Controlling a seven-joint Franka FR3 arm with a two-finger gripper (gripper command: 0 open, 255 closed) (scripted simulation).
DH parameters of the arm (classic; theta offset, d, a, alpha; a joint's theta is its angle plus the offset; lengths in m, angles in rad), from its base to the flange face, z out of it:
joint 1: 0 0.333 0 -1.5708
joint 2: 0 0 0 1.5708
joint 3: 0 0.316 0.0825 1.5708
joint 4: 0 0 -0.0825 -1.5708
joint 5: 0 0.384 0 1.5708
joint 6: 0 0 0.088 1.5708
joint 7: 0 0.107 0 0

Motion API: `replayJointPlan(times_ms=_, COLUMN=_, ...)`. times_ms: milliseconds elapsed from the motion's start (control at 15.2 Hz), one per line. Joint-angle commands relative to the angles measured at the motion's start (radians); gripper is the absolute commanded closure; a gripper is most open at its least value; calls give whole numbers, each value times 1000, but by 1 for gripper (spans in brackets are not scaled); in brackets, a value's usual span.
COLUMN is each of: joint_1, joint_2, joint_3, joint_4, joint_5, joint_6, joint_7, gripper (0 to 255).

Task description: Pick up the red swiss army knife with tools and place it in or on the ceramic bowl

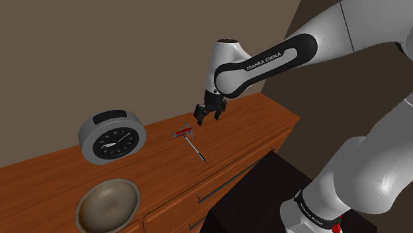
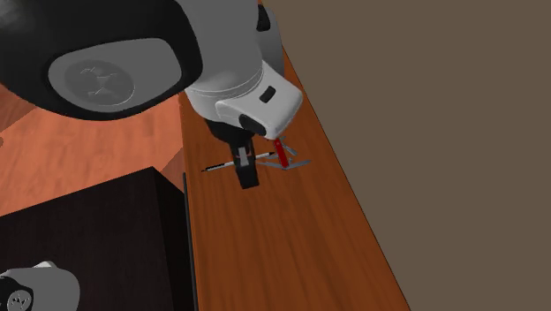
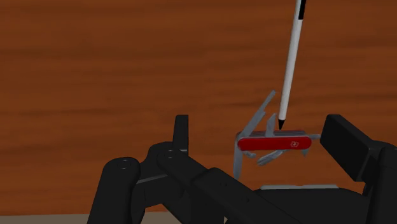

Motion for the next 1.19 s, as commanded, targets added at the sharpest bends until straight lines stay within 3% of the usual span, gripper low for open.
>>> replayJointPlan(times_ms=0, joint_1=5, joint_2=78, joint_3=6, joint_4=40, joint_5=-5, joint_6=38, joint_7=22, gripper=0)
replayJointPlan(times_ms=396, joint_1=25, joint_2=309, joint_3=10, joint_4=190, joint_5=-29, joint_6=120, joint_7=79, gripper=0)
replayJointPlan(times_ms=1122, joint_1=30, joint_2=391, joint_3=3, joint_4=186, joint_5=-42, joint_6=206, joint_7=88, gripper=0)
